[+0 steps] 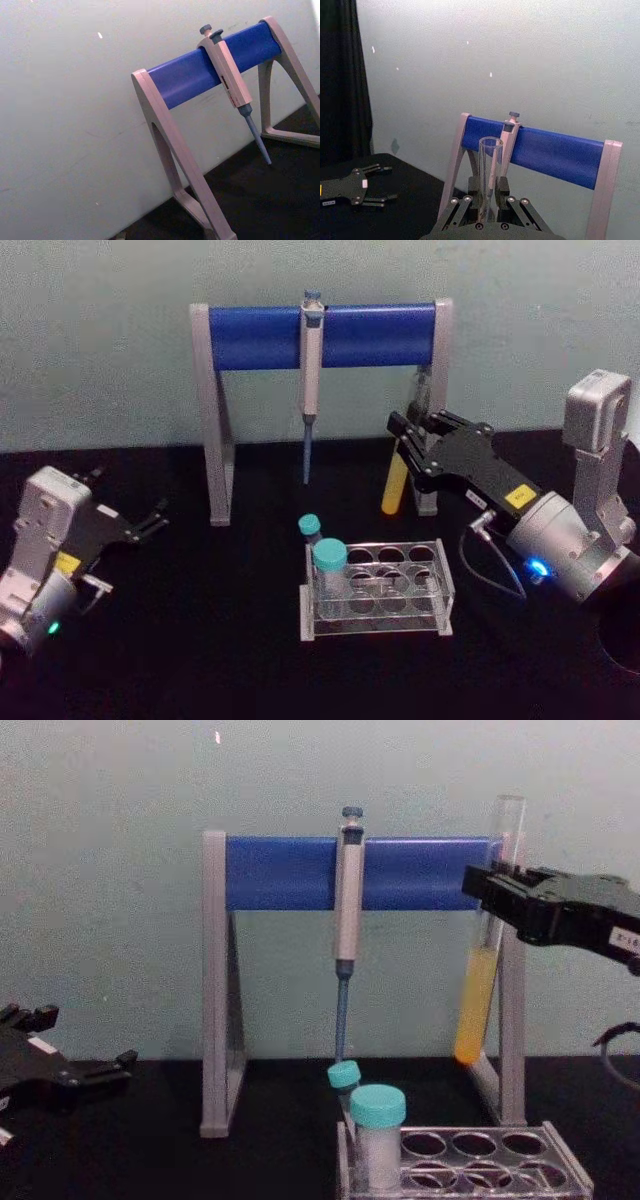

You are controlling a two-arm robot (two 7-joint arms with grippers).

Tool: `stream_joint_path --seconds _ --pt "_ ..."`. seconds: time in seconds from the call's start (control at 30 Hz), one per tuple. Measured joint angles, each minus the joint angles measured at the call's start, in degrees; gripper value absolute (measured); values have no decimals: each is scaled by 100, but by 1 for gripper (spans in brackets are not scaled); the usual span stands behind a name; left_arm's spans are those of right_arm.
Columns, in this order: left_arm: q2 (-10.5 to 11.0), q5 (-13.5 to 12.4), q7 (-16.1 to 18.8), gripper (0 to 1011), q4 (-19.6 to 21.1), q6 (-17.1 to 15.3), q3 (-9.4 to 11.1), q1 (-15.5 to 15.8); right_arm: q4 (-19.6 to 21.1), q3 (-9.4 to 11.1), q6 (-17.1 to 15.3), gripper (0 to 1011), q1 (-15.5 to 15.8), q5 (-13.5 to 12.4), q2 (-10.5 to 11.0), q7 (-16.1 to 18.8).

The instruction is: Pick up the test tube from the test tube rack, shake it, then place it back into the test tube rack.

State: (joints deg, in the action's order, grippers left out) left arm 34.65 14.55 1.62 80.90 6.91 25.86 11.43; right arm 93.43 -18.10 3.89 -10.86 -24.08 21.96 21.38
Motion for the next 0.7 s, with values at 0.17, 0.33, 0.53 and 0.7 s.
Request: stream_joint_path --seconds 0.17,0.33,0.53,0.7 --pt "0 0 0 1001 0 0 0 0 10 31 -30 233 11 24 -12 2" --pt "0 0 0 1001 0 0 0 0 20 52 -59 233 17 31 -20 31" --pt "0 0 0 1001 0 0 0 0 22 69 -85 233 28 31 -21 55" --pt "0 0 0 1001 0 0 0 0 33 76 -98 233 41 29 -17 74"
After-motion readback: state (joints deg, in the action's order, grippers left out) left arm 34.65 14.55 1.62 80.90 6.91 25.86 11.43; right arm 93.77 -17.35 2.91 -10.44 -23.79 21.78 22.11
